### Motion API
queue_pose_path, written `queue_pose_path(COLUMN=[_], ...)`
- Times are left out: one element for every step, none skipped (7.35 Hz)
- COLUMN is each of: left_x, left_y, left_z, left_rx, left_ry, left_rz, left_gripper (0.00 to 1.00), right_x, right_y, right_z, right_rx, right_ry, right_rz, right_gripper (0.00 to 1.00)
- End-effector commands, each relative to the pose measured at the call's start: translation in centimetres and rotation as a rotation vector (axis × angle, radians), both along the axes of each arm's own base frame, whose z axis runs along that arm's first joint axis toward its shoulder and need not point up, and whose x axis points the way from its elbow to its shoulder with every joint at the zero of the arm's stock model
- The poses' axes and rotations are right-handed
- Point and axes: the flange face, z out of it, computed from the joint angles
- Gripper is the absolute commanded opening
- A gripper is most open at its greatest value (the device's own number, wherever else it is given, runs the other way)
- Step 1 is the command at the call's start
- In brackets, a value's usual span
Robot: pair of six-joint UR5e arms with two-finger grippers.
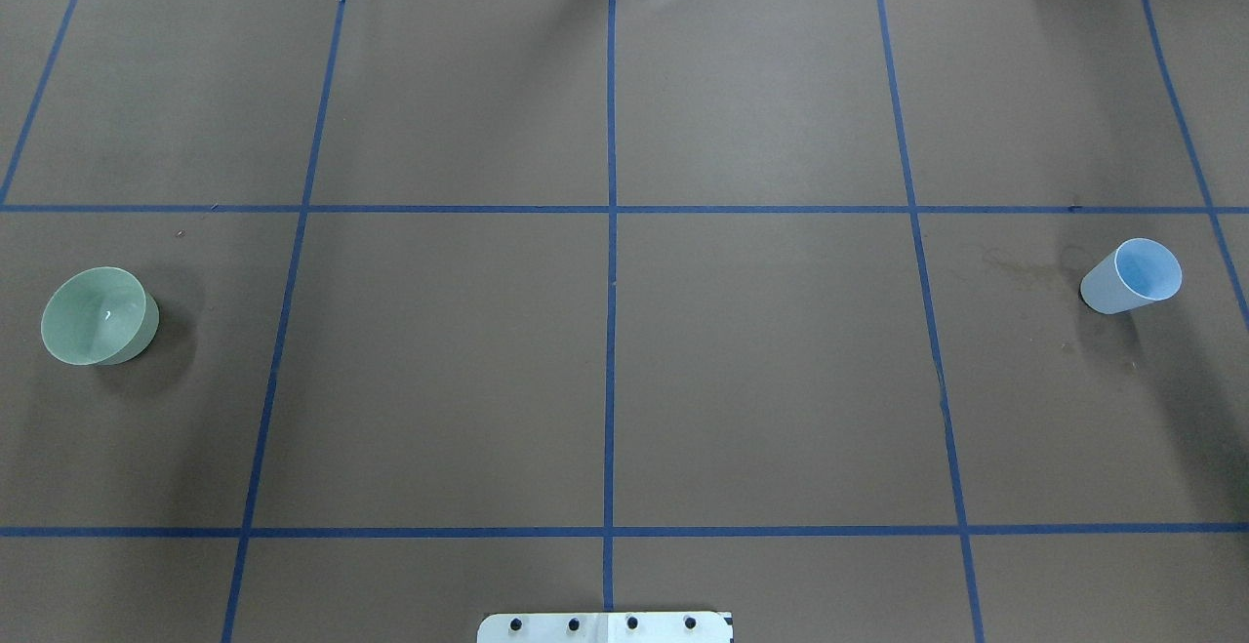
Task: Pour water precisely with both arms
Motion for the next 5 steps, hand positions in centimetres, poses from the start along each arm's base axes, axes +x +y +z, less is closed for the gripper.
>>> queue_pose_path(left_x=[2.6,3.9,3.8,3.6,3.7], left_y=[0.9,0.6,1.1,1.1,1.0], left_z=[-1.6,-3.0,-3.6,-4.3,-4.3], left_rx=[0.002,-0.003,0.024,0.043,0.045], left_ry=[-0.005,-0.008,-0.009,-0.030,-0.035], left_rz=[0.033,0.030,0.032,0.028,0.028], left_gripper=[1.00,1.00,1.00,1.00,1.00], right_x=[-0.1,0.3,0.5,0.6,0.8], right_y=[0.4,0.6,1.0,1.6,2.2], right_z=[0.1,0.2,0.6,1.3,1.9], right_rx=[-0.013,-0.014,-0.022,-0.037,-0.049], right_ry=[-0.039,-0.037,-0.037,-0.035,-0.033], right_rz=[-0.001,0.007,0.012,0.013,0.018], right_gripper=[0.99,0.99,0.99,0.99,0.99])
